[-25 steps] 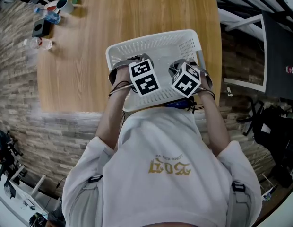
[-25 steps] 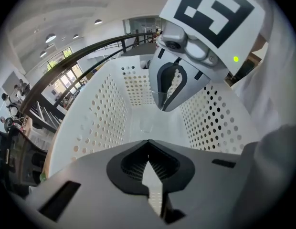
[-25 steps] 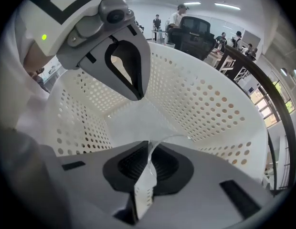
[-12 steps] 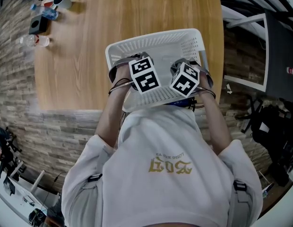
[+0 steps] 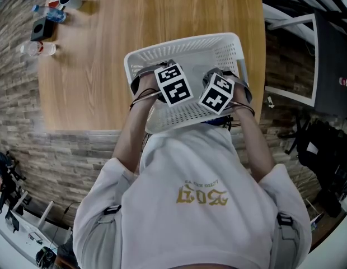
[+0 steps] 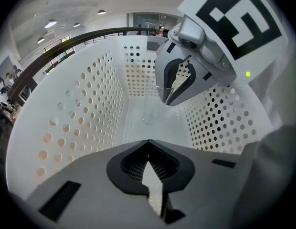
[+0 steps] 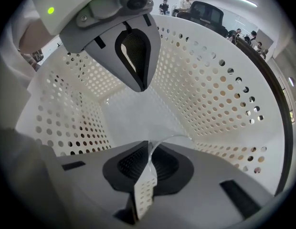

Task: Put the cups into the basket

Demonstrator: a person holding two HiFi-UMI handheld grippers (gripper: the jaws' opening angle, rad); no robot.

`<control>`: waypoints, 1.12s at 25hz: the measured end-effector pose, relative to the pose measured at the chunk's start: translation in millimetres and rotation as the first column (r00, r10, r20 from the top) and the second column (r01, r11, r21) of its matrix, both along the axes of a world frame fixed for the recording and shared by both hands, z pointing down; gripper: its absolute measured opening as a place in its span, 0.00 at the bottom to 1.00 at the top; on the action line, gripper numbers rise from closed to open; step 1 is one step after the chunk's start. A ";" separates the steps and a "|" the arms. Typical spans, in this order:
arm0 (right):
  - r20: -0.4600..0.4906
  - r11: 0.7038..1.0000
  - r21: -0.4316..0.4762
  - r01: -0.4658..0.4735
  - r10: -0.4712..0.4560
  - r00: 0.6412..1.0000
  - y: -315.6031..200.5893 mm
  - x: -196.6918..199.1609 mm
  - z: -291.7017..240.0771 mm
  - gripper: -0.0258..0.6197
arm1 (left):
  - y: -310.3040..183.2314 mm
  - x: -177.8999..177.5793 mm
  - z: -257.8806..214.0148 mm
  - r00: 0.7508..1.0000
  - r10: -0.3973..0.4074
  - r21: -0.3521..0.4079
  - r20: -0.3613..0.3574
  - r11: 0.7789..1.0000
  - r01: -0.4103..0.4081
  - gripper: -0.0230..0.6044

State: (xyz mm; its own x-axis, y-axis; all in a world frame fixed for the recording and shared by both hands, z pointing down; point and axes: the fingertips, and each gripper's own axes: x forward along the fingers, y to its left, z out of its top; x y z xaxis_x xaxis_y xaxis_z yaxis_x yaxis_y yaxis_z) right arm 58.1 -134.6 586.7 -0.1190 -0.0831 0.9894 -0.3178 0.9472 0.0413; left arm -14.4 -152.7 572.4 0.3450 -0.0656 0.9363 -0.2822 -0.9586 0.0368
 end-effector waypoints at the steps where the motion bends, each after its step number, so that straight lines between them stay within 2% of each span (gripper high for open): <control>1: -0.010 1.000 0.002 0.003 -0.003 1.000 -0.1 1.4 0.9 0.08 | -0.3 0.3 1.2 1.000 0.001 -0.003 0.003 1.000 -0.001 0.05; 7: -0.073 1.000 0.006 0.015 -0.015 0.997 -1.5 7.6 6.6 0.08 | -1.0 0.2 9.9 1.000 0.016 -0.026 0.021 1.000 -0.016 0.05; 16: -0.118 0.999 -0.016 0.041 -0.043 0.992 0.4 9.4 9.1 0.08 | -0.8 0.8 13.0 0.999 0.028 -0.029 0.031 0.999 -0.027 0.05; 22: -0.104 0.999 -0.022 0.023 -0.025 0.994 -0.4 9.7 9.6 0.08 | -2.3 2.2 12.2 0.999 0.027 -0.023 0.018 0.999 -0.027 0.05; 28: -0.043 0.999 -0.014 0.031 -0.031 0.999 -2.7 -2.9 3.8 0.08 | -2.3 3.1 13.0 1.000 0.022 -0.025 0.014 0.999 -0.022 0.05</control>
